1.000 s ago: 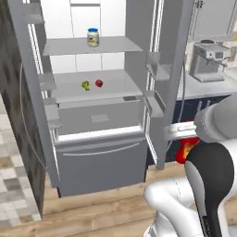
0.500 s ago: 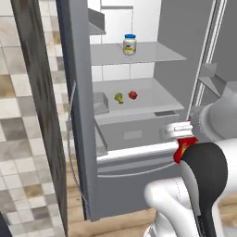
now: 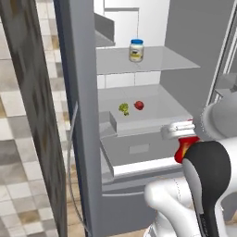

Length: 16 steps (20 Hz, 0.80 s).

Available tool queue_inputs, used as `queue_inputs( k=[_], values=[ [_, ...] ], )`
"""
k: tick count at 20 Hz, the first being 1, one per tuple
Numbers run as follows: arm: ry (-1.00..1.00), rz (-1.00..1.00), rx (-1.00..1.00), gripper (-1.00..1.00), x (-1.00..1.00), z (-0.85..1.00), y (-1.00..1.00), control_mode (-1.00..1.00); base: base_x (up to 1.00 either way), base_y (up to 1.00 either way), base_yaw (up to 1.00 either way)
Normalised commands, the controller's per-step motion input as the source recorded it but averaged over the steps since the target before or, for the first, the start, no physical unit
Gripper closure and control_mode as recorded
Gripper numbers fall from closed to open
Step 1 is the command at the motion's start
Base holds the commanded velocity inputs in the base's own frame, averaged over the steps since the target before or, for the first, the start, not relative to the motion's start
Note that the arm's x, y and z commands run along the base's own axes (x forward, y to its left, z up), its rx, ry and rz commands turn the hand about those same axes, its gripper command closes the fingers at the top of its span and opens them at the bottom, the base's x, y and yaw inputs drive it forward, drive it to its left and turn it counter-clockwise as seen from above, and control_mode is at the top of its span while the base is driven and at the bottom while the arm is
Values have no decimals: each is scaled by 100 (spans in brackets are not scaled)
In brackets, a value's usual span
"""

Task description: Place the ketchup and mayonnaise from the counter to the top shelf of the fridge. If the existing items in the fridge are on the top shelf, move them to other shelves.

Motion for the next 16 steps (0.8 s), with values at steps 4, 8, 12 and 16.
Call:
queue_inputs(
  k=[4, 8, 12, 16],
  values=[
    [0, 0, 0, 100, 0, 0, 0, 100, 56, -14, 0],
    [0, 0, 0, 100, 0, 0, 0, 100, 64, -14, 0],
    [0, 0, 0, 100, 0, 0, 0, 100, 65, -8, 0],
    [0, 0, 0, 100, 0, 0, 0, 100, 59, -2, 0]
  ],
)
